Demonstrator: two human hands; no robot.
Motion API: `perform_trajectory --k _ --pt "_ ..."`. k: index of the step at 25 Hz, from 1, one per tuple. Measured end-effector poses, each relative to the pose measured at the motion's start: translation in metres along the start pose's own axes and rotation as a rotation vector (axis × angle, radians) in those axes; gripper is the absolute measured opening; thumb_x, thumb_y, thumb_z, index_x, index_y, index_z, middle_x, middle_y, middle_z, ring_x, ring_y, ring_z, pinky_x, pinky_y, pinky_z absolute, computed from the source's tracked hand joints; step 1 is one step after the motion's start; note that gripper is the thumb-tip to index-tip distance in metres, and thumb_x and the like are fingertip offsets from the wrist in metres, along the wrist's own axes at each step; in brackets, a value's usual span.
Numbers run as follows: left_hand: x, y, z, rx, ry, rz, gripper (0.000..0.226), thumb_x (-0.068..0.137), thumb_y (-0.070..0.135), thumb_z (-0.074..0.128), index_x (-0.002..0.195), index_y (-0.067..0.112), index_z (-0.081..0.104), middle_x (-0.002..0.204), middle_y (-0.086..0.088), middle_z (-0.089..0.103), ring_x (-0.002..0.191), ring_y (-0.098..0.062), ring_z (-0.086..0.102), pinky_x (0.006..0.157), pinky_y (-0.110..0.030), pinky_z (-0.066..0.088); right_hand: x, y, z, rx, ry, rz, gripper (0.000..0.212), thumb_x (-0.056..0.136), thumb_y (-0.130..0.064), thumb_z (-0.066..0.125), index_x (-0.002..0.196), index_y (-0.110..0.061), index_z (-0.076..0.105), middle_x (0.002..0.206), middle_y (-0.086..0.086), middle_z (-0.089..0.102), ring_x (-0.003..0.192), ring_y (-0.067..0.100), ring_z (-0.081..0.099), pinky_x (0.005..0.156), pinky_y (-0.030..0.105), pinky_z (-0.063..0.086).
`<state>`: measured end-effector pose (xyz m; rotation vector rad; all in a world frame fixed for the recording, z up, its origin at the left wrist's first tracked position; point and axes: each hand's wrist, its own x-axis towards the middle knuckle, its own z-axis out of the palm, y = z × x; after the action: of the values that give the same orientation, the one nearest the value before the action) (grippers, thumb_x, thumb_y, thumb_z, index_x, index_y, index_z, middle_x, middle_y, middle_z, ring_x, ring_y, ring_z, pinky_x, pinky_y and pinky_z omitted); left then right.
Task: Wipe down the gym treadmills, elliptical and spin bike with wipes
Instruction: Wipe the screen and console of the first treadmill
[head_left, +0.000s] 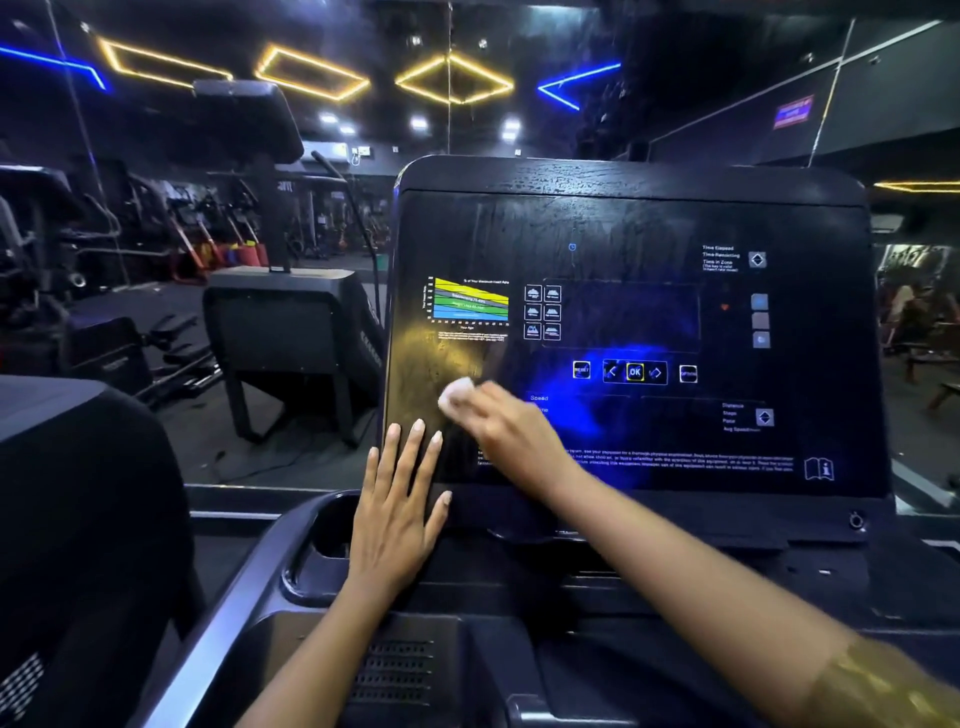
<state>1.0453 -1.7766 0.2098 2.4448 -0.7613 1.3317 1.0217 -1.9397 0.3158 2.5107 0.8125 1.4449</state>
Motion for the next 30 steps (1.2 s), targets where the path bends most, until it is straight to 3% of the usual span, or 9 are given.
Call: perform_trajectory --k 5,9,13,17,21,25,28,30 --pt "-0.001 0.0 0.0 -0.025 -0.014 -0.017 0.058 0.099 0.042 0.023 0.15 0.014 0.018 0.16 -0.001 0.005 0.146 -0.025 0.009 0.118 -0.04 0.006 -0.068 -0.021 -0.005 0.117 -0.086 -0.156 0.029 0.086 -0.014 0.047 0.105 -0.011 0.069 0.103 0.001 0.066 0.087 0.016 0.058 0.057 0.025 0.052" --pt "0.0 0.001 0.0 -0.034 -0.02 -0.021 0.06 0.095 0.039 0.033 0.148 0.012 0.022 0.159 -0.002 0.01 0.146 -0.027 0.01 0.118 -0.042 0.007 -0.011 0.008 -0.011 0.146 0.045 0.004 0.03 0.084 -0.01 0.046 0.1 -0.01 0.072 0.101 0.004 0.069 0.089 0.021 0.065 0.056 0.025 0.055" --pt "0.0 0.001 -0.002 -0.024 -0.036 -0.012 0.061 0.094 0.037 0.036 0.148 0.013 0.021 0.158 -0.004 0.014 0.146 -0.027 0.01 0.118 -0.041 0.006 0.038 0.022 -0.016 -0.069 -0.001 0.04 0.036 0.082 -0.015 0.04 0.094 -0.013 0.074 0.095 -0.001 0.069 0.085 0.014 0.061 0.044 0.02 0.045" --pt "0.002 0.001 -0.004 -0.04 -0.04 -0.019 0.061 0.094 0.038 0.035 0.147 0.012 0.023 0.155 -0.007 0.02 0.146 -0.025 0.007 0.119 -0.04 0.004 -0.013 0.006 -0.014 -0.089 -0.026 -0.026 0.035 0.081 -0.009 0.042 0.102 -0.012 0.07 0.099 0.0 0.067 0.075 0.015 0.059 0.039 0.023 0.043" --pt "0.0 0.001 -0.006 -0.048 -0.081 -0.015 0.059 0.096 0.04 0.031 0.148 0.013 0.023 0.156 -0.007 0.019 0.146 -0.026 0.009 0.118 -0.041 0.004 -0.076 -0.026 -0.01 0.043 -0.121 0.021 0.034 0.084 -0.01 0.042 0.109 -0.01 0.066 0.108 0.001 0.064 0.084 0.013 0.052 0.046 0.025 0.051" --pt "-0.004 0.002 -0.014 -0.071 -0.1 -0.004 0.056 0.099 0.041 0.024 0.148 0.012 0.023 0.155 -0.008 0.02 0.146 -0.023 0.007 0.118 -0.041 0.003 -0.086 -0.038 -0.015 0.149 -0.214 0.058 0.036 0.085 -0.019 0.04 0.109 -0.014 0.067 0.106 -0.003 0.065 0.089 0.012 0.053 0.041 0.023 0.049" --pt "-0.019 0.019 -0.021 -0.168 -0.106 0.074 0.053 0.101 0.039 0.02 0.147 0.012 0.024 0.154 -0.007 0.023 0.146 -0.023 0.01 0.118 -0.041 0.007 -0.094 -0.047 -0.015 0.183 -0.295 -0.017 0.035 0.087 -0.022 0.041 0.105 -0.015 0.069 0.102 -0.002 0.065 0.089 0.015 0.061 0.047 0.022 0.05" --pt "-0.029 0.029 -0.025 -0.237 -0.143 0.135 0.052 0.102 0.039 0.019 0.146 0.013 0.027 0.153 -0.007 0.028 0.145 -0.024 0.014 0.118 -0.04 0.008 -0.107 -0.046 -0.022 0.206 -0.3 0.044 0.034 0.085 -0.018 0.042 0.106 -0.013 0.069 0.102 -0.002 0.066 0.087 0.016 0.062 0.059 0.024 0.053"
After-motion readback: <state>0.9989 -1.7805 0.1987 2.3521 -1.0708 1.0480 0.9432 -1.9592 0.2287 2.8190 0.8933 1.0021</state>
